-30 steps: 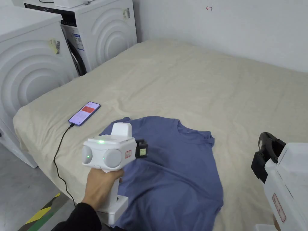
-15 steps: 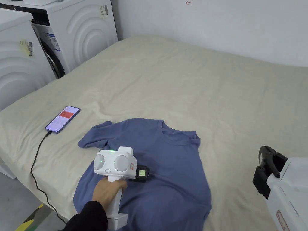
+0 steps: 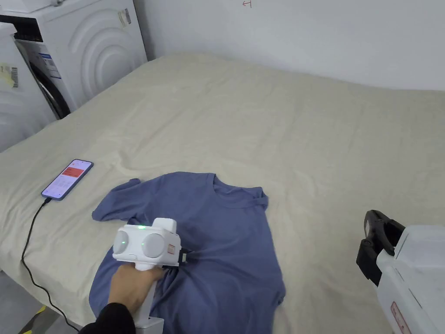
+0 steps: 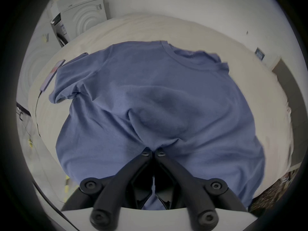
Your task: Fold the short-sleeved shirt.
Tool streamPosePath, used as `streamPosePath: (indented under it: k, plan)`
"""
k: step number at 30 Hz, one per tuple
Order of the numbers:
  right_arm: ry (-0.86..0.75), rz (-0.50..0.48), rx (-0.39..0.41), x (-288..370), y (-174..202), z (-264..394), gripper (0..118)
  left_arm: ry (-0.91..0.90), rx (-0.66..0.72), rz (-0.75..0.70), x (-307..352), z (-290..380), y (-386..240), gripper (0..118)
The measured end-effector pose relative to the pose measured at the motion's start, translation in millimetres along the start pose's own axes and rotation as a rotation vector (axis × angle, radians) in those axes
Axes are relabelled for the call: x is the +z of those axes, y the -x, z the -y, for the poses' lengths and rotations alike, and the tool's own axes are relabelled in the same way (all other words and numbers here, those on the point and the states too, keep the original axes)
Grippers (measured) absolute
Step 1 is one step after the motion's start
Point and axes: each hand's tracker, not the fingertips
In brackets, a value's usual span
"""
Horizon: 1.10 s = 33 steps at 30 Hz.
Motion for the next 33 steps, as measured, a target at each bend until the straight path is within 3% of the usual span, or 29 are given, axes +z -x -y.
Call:
streamPosePath:
  k: [4, 9, 23, 28, 33]
  plan:
    - [-0.015, 0.014, -0.011, 10.9, -9.7, -2.1, 1, -0.116, 0.199, 0.211, 35.8, -1.6, 21.5, 0]
    - [-0.033, 0.039, -0.032, 27.7, -22.5, -5.5, 1, -0.216, 0.223, 0.373, 76.4, -5.3, 13.5, 0]
    - [-0.134, 0.21, -0.067, 110.1, -87.0, -17.8, 1, -0.38, -0.202, 0.699, 173.7, -69.4, -207.1, 0]
    - [-0.169, 0.314, -0.08, 145.3, -120.2, -19.9, 1, -0.388, -0.366, 0.753, 195.5, -67.2, -291.3, 0]
    - [-0.183, 0.406, -0.085, 174.1, -150.1, -17.5, 1, -0.361, -0.44, 0.825, 197.8, -56.2, -346.2, 0]
